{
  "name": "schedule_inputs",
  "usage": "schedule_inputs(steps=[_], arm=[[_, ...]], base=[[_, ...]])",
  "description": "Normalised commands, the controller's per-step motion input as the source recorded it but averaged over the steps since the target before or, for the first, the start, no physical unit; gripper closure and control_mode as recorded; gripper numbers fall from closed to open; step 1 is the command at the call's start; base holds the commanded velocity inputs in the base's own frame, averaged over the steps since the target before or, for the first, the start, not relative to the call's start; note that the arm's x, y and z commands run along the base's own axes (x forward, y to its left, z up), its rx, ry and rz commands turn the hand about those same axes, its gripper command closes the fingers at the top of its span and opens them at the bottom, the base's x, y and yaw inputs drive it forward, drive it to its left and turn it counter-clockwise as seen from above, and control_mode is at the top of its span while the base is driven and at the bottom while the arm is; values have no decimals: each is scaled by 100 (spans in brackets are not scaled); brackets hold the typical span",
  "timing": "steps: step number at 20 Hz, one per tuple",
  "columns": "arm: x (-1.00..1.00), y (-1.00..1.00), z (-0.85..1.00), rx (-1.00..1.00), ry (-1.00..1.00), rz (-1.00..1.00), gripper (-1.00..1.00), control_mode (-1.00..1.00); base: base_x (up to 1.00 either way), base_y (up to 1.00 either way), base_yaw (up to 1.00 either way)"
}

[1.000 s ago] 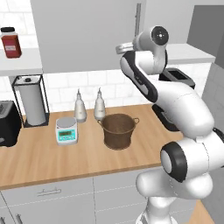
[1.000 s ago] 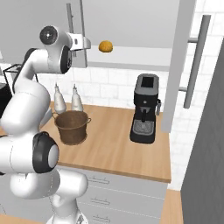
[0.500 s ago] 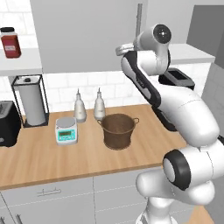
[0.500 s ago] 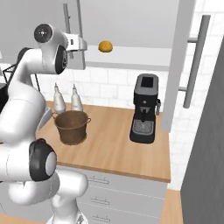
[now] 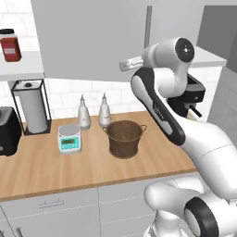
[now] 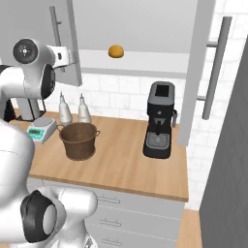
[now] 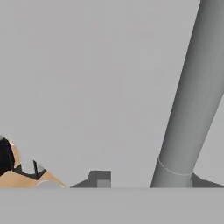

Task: Open the cabinet, pick up the bread from the cabinet and place it in the basket. Then move the basket to the dining counter.

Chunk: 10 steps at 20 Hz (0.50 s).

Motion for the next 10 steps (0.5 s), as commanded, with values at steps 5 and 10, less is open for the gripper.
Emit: schedule_inputs(steps=[5, 10], arm=[[-100, 100, -3, 0, -6, 13, -100, -100], [-100, 50, 0, 11, -6, 4, -100, -100]], base=[[0, 0, 0], [0, 0, 0]])
